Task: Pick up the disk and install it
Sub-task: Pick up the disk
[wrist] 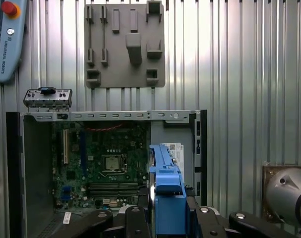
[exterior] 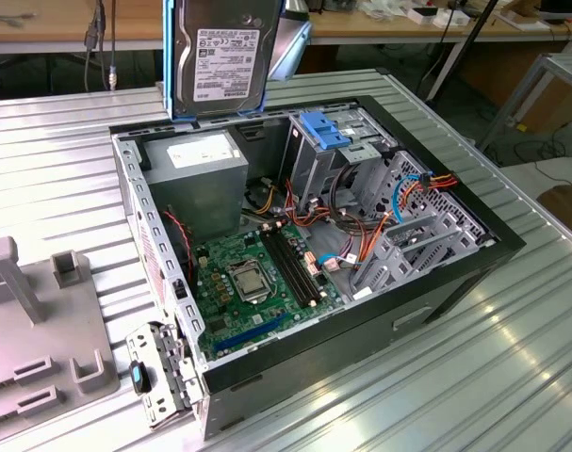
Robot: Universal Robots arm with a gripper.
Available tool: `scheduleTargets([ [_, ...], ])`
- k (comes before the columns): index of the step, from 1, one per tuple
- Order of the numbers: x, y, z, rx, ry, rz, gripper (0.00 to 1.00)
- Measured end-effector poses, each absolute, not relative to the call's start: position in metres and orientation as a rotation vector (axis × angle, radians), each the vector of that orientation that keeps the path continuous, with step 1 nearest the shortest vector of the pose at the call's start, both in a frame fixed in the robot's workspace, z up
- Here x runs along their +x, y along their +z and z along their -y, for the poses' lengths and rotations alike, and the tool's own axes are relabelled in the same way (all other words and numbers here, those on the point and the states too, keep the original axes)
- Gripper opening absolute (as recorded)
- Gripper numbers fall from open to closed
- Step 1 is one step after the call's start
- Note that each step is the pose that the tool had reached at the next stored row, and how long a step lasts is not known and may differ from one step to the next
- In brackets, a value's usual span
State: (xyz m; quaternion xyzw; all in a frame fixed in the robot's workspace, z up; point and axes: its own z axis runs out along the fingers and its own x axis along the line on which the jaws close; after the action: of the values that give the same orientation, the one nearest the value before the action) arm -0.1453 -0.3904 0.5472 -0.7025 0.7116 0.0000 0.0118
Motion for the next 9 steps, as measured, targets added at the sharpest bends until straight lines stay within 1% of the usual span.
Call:
scheduleTargets([
  [9, -0.141, 0.547, 0.423, -2.197, -0.015, -2.226, 0.37],
])
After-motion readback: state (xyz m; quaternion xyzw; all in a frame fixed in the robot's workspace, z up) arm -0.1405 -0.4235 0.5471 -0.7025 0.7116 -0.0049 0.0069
